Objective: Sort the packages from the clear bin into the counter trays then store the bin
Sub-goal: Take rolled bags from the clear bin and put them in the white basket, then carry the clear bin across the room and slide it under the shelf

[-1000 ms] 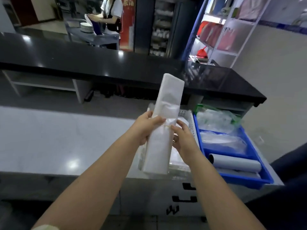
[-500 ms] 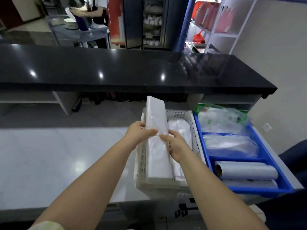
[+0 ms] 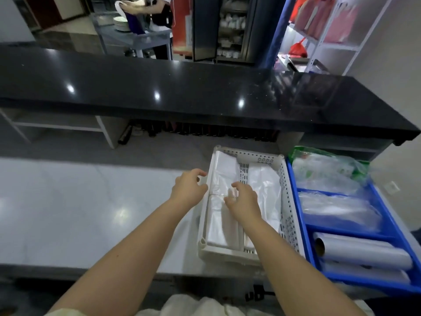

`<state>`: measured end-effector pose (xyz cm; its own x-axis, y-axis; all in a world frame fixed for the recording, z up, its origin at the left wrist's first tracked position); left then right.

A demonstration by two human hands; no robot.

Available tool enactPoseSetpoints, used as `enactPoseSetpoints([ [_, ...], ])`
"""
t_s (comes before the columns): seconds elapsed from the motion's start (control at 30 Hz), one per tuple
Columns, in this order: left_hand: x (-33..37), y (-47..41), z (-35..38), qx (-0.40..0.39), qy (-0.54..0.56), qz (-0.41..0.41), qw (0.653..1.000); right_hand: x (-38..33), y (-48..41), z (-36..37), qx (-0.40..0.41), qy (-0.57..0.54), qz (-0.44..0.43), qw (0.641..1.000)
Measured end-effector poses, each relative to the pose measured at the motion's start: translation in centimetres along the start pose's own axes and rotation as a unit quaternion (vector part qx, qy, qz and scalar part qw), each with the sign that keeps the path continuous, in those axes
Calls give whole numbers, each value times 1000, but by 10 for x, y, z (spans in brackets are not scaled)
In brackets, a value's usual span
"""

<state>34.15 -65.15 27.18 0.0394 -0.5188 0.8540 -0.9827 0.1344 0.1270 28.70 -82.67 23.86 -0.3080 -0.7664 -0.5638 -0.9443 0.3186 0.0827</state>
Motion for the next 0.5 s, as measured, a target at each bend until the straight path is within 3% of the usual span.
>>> enactPoseSetpoints([
  [0.17, 3, 38, -39, 93, -160, 47, 982, -68, 24, -6, -36, -4, -189, 981],
  [0.3, -14, 81, -85, 171, -284, 60, 942, -125, 45, 9, -40, 64, -327, 942],
  [0.4, -33, 119, -122, 218, -348, 38, 911, -168, 67, 28, -38, 106, -405, 908],
  [0.5, -58, 159, -161, 243, -343, -8, 907, -210, 102, 51, -48, 118, -470, 873],
])
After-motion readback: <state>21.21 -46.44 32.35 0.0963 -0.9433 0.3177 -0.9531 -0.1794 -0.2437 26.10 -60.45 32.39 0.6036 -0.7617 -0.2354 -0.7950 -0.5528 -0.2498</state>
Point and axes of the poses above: each hand's wrist, its own y-axis away from the middle knuckle, its own z-axis out of the palm, x = y × z, the point moved 6 cm from there along -y, towards the middle knuckle, and after that the axes turned 13 degrees about y, right-handed, at the moved point
